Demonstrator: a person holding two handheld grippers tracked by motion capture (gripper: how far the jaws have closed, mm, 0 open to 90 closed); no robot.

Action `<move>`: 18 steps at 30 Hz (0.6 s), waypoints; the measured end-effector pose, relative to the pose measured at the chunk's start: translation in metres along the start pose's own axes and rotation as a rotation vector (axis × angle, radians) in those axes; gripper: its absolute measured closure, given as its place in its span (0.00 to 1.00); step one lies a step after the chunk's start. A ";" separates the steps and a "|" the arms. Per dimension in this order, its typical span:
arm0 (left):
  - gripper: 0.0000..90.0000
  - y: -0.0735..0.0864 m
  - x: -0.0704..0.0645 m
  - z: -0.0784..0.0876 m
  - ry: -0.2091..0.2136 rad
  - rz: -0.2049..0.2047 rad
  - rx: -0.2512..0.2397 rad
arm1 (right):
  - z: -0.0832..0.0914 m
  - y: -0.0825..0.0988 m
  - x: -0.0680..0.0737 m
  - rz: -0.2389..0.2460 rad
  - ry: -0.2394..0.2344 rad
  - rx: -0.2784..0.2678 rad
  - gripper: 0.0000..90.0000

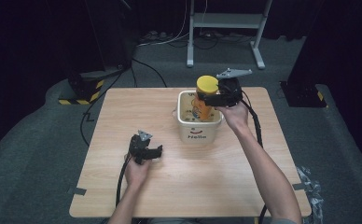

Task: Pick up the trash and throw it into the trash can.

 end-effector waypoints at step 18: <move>0.22 0.000 0.000 0.000 -0.001 -0.009 0.007 | -0.034 0.024 0.000 -0.027 0.010 0.059 0.27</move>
Point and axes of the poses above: each handheld gripper's, and its own axes: z roughly backward along the jaws, y roughly out of its underside, x roughly to its left, the point moved 3 cm from there along -z, roughly forward along the jaws, and after that the axes turned 4 degrees about -z, right-handed, at the moved point
